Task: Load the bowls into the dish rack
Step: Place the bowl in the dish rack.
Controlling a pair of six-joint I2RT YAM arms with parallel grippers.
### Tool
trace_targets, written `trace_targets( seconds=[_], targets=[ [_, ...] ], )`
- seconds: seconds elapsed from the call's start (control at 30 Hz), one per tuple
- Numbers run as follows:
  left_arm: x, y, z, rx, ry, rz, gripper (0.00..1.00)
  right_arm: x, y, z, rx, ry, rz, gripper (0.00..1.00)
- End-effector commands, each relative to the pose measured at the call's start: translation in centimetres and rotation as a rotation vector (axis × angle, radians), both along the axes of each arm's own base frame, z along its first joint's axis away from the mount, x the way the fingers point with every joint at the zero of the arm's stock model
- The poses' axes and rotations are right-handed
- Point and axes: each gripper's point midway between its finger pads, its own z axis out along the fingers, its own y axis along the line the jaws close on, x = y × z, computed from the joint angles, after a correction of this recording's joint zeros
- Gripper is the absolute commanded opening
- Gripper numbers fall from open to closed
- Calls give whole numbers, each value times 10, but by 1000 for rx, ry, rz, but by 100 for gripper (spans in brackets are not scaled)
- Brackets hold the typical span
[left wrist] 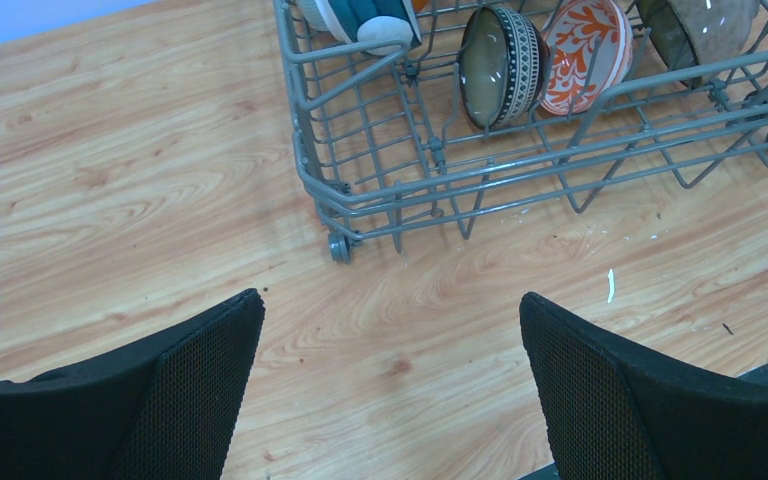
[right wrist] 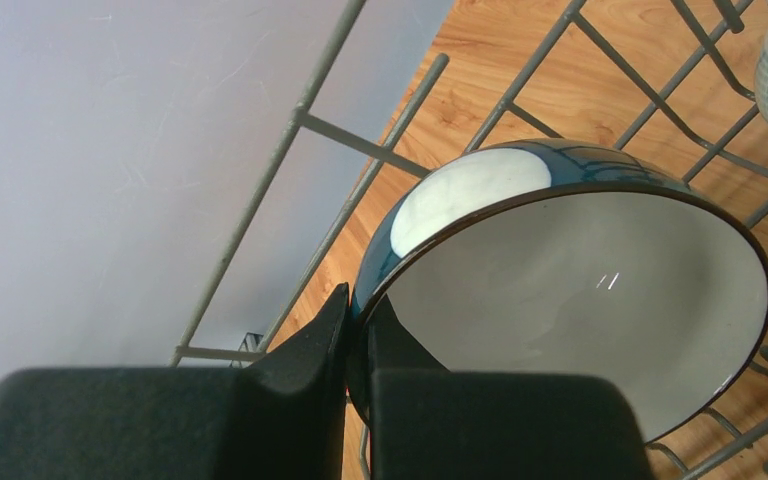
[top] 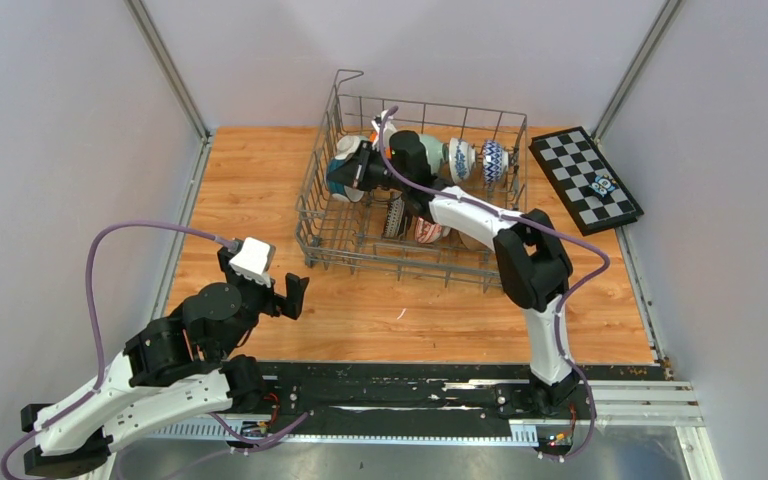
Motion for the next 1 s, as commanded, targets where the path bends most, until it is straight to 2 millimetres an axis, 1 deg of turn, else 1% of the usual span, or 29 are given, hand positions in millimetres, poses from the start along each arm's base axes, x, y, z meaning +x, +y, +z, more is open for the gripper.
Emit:
trace_targets(
  seconds=[0.0,0.17,0.47,0.57,0.73,0.83,0.97],
  targets=[
    [1,2,-5,7,6,11,100,11,5,54,141,-110,35,3],
    [1,2,-6,10,6,11,100,18,12,42,143,-88,50,3],
    [2,2,-6,13,5,18,100,32,16,22,180,-41,65,3],
    [2,3,-6,16,6,21,100,34,18,13,181,-26,72,3],
    [3,3,-6,18,6,27,100,38,16,-3,177,5,66,3],
    [3,4,-6,18,6,29,100,41,11,-13,192,38,59,3],
    [3,3,-7,21,6,30,100,42,3,-20,199,50,51,3]
  ],
)
